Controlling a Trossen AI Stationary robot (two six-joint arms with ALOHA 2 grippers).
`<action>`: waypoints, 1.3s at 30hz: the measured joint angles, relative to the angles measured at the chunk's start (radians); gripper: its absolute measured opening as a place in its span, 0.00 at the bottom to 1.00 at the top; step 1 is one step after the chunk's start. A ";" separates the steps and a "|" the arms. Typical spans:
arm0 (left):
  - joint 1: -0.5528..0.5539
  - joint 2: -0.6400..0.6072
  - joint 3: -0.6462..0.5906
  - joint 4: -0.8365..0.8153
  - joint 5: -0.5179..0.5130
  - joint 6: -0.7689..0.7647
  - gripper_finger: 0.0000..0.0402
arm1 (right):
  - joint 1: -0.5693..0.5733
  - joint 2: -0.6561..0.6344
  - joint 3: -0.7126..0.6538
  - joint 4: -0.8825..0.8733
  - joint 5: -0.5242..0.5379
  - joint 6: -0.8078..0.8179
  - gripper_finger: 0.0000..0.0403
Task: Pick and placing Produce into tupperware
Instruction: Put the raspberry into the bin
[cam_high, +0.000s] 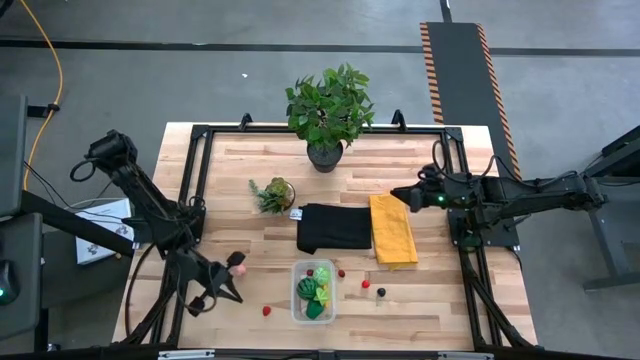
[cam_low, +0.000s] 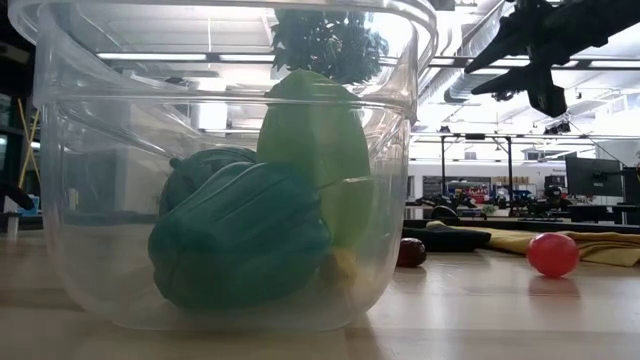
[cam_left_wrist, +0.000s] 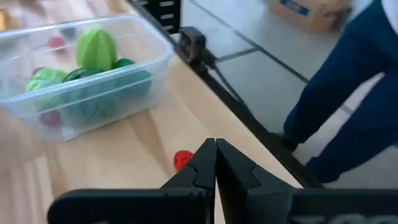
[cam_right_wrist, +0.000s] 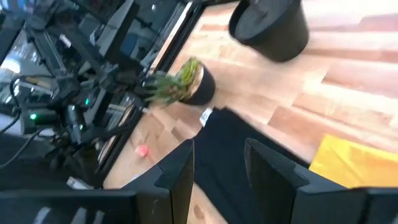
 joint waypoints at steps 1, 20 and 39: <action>0.000 -0.006 -0.004 -0.003 0.006 0.015 0.00 | 0.000 0.000 0.000 0.003 0.018 0.000 0.33; 0.171 0.048 -0.131 0.169 0.185 0.196 0.00 | 0.000 0.000 0.000 -0.004 0.072 0.045 0.33; 0.275 0.249 -0.147 0.316 0.319 0.281 0.01 | 0.000 0.000 0.000 -0.022 0.085 0.044 0.33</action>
